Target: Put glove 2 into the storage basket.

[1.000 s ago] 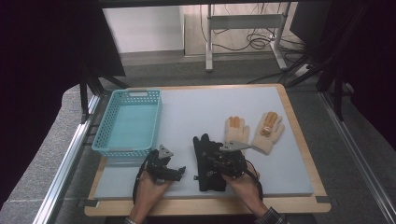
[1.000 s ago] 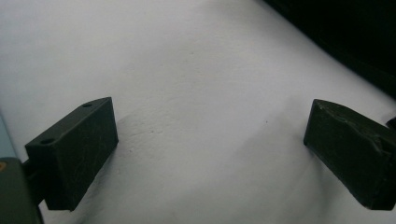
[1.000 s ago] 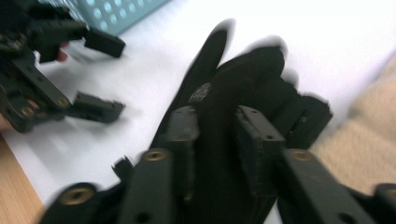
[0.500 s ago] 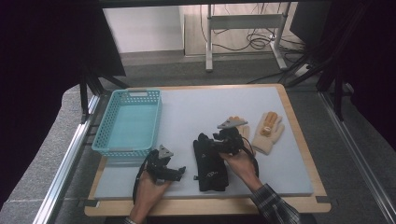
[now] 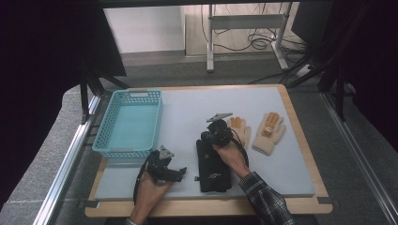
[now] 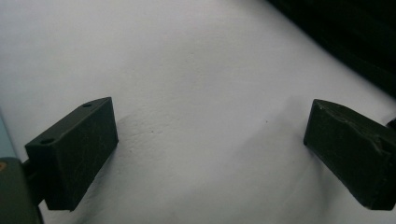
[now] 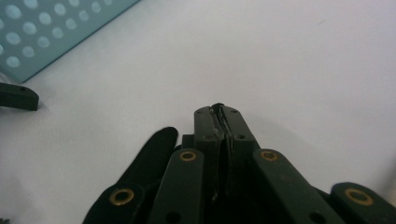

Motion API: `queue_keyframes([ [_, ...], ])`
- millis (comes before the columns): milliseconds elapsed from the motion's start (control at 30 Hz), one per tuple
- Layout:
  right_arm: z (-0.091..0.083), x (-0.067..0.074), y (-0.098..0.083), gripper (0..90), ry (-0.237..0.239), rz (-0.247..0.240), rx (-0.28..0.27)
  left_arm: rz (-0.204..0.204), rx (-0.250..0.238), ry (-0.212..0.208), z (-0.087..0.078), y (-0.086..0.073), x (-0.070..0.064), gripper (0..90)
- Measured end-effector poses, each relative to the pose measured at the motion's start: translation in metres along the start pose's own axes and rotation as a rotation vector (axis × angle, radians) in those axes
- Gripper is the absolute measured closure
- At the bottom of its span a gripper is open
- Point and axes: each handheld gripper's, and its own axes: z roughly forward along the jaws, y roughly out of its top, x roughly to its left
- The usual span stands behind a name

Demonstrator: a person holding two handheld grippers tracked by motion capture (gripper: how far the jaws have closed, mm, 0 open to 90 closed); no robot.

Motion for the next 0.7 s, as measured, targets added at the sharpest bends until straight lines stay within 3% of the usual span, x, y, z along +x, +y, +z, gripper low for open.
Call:
queue_keyframes([
  [100, -0.01, -0.002, 0.001, 84.7, -0.012, 0.001, -0.028, 0.003, 0.0, 0.0, 0.0, 0.0, 0.0, 3.1],
  [167, -0.008, -0.01, -0.002, 73.2, -0.01, 0.018, -0.019, 0.002, 0.001, 0.0, 0.0, 0.0, 0.0, 3.1],
  [300, -0.013, -0.015, -0.007, 68.7, 0.013, 0.043, -0.036, 0.0, 0.0, -0.001, 0.0, 0.0, 0.0, 3.1],
  [333, -0.027, -0.013, -0.013, 68.5, 0.031, 0.026, -0.052, 0.0, 0.0, -0.001, 0.0, 0.0, 0.0, 3.1],
  [400, -0.033, -0.012, -0.016, 68.9, 0.036, 0.021, -0.055, 0.0, 0.0, 0.0, 0.0, 0.0, 0.0, 3.1],
  [433, -0.05, -0.01, -0.026, 71.2, 0.059, 0.015, -0.052, 0.002, 0.0, 0.001, 0.0, 0.0, 0.0, 3.1],
  [600, -0.074, -0.004, -0.043, 74.0, 0.097, -0.008, -0.035, -0.001, -0.003, 0.001, 0.0, 0.0, 0.0, 3.1],
  [700, -0.093, 0.01, -0.059, 71.0, 0.149, -0.038, -0.01, -0.003, -0.003, 0.0, 0.0, 0.0, 0.0, 3.1],
])
